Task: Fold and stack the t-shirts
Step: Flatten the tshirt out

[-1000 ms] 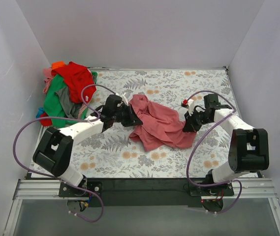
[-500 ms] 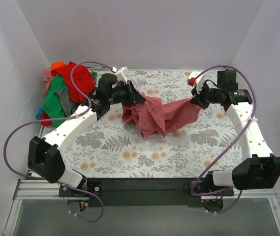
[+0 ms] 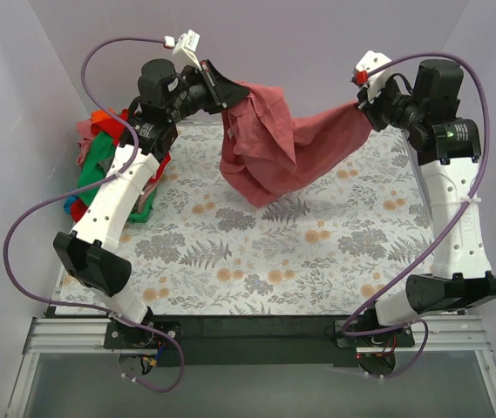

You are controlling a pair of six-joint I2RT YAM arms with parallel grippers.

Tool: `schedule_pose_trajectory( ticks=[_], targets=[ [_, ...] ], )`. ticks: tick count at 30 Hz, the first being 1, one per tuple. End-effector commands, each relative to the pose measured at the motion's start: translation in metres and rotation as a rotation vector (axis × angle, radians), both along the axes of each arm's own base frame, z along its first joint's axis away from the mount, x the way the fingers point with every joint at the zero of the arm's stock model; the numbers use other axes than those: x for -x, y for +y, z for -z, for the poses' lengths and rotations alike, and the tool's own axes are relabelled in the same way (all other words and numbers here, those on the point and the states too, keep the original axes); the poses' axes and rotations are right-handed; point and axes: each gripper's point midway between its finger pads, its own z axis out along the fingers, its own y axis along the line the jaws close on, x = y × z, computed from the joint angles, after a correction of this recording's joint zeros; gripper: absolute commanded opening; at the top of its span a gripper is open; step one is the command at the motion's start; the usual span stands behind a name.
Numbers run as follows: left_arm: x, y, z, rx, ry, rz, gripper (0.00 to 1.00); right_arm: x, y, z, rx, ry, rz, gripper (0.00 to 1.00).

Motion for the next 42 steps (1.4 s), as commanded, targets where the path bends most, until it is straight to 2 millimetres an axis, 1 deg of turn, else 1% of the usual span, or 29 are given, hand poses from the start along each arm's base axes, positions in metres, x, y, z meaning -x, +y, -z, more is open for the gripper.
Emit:
schedule_pose_trajectory(
  ticks=[1,2,5,6,8,9,10,11,14,15,17,18,21,22,25,27,29,31,32,33,34,35,36,37,38,39,40,41,42],
  targets=[
    [0.004,0.013,-0.054,0.078,-0.098,0.011,0.00,-0.009,-0.007,-0.048,-0.049,-0.119,0.074,0.01],
    [0.003,0.016,-0.058,0.092,-0.099,0.006,0.00,-0.008,-0.007,-0.057,-0.056,-0.140,0.076,0.01],
    [0.002,0.026,-0.065,0.115,-0.105,-0.001,0.00,-0.004,-0.006,-0.059,-0.059,-0.147,0.066,0.01],
    [0.002,0.028,-0.065,0.116,-0.104,-0.002,0.00,-0.004,-0.006,-0.050,-0.052,-0.127,0.061,0.01],
    [0.008,0.029,-0.054,0.107,-0.088,0.007,0.00,0.006,-0.005,-0.046,-0.039,-0.131,0.040,0.01],
    [0.011,0.030,-0.049,0.104,-0.079,0.012,0.00,0.008,-0.004,-0.031,-0.026,-0.102,0.028,0.01],
    [0.016,0.030,-0.045,0.103,-0.083,0.029,0.00,0.021,-0.001,-0.031,-0.024,-0.111,-0.001,0.01],
    [0.028,0.030,-0.030,0.091,-0.059,0.053,0.00,0.027,-0.001,-0.027,-0.014,-0.112,-0.015,0.01],
    [0.055,0.033,-0.015,0.081,-0.080,0.104,0.00,0.056,-0.001,-0.012,0.043,-0.137,-0.067,0.01],
    [0.076,0.037,-0.004,0.074,-0.079,0.126,0.00,0.066,-0.001,-0.006,0.064,-0.150,-0.088,0.01],
    [0.103,0.042,-0.003,0.077,-0.133,0.157,0.00,0.094,-0.001,0.001,0.100,-0.185,-0.134,0.01],
    [0.126,0.049,-0.006,0.085,-0.183,0.170,0.00,0.103,0.000,0.002,0.097,-0.178,-0.145,0.01],
    [0.159,0.057,-0.018,0.107,-0.268,0.192,0.00,0.135,0.005,-0.005,0.063,-0.175,-0.198,0.01],
    [0.180,0.061,-0.028,0.129,-0.313,0.214,0.00,0.148,0.011,-0.012,0.039,-0.188,-0.241,0.01],
    [0.204,0.068,-0.044,0.176,-0.365,0.219,0.00,0.163,0.008,-0.030,0.007,-0.215,-0.245,0.01],
    [0.202,0.070,-0.046,0.192,-0.363,0.198,0.00,0.163,0.005,-0.036,-0.010,-0.219,-0.231,0.01],
    [0.184,0.071,-0.040,0.202,-0.323,0.146,0.00,0.152,0.005,-0.032,-0.035,-0.191,-0.217,0.01],
    [0.163,0.071,-0.027,0.205,-0.273,0.090,0.00,0.129,0.003,-0.022,-0.055,-0.165,-0.183,0.01],
    [0.138,0.068,-0.007,0.207,-0.200,0.041,0.00,0.120,0.003,-0.018,-0.069,-0.152,-0.173,0.01],
    [0.125,0.067,0.000,0.220,-0.182,0.019,0.00,0.111,0.004,-0.011,-0.107,-0.114,-0.158,0.01],
    [0.112,0.066,0.008,0.227,-0.160,0.001,0.00,0.093,0.006,0.001,-0.124,-0.083,-0.163,0.01],
    [0.081,0.059,0.041,0.229,-0.053,-0.027,0.00,0.083,0.008,0.006,-0.150,-0.061,-0.159,0.01],
    [0.066,0.057,0.047,0.246,-0.038,-0.037,0.00,0.072,0.009,0.014,-0.196,-0.016,-0.142,0.01],
    [0.043,0.058,0.056,0.276,0.022,-0.065,0.00,0.045,0.006,0.025,-0.212,0.001,-0.096,0.01],
    [0.023,0.058,0.080,0.260,0.071,-0.086,0.00,0.028,0.003,0.031,-0.232,0.014,-0.038,0.01],
    [-0.021,0.059,0.121,0.253,0.207,-0.140,0.04,0.011,-0.002,0.038,-0.251,0.035,0.036,0.01],
    [-0.039,0.058,0.142,0.241,0.269,-0.163,0.21,-0.017,-0.013,0.056,-0.261,0.091,0.162,0.12],
    [-0.056,0.058,0.163,0.223,0.324,-0.186,0.53,-0.028,-0.013,0.067,-0.254,0.123,0.220,0.25],
    [-0.084,0.057,0.205,0.152,0.427,-0.237,0.82,-0.042,-0.017,0.088,-0.239,0.177,0.272,0.51]
  ],
)
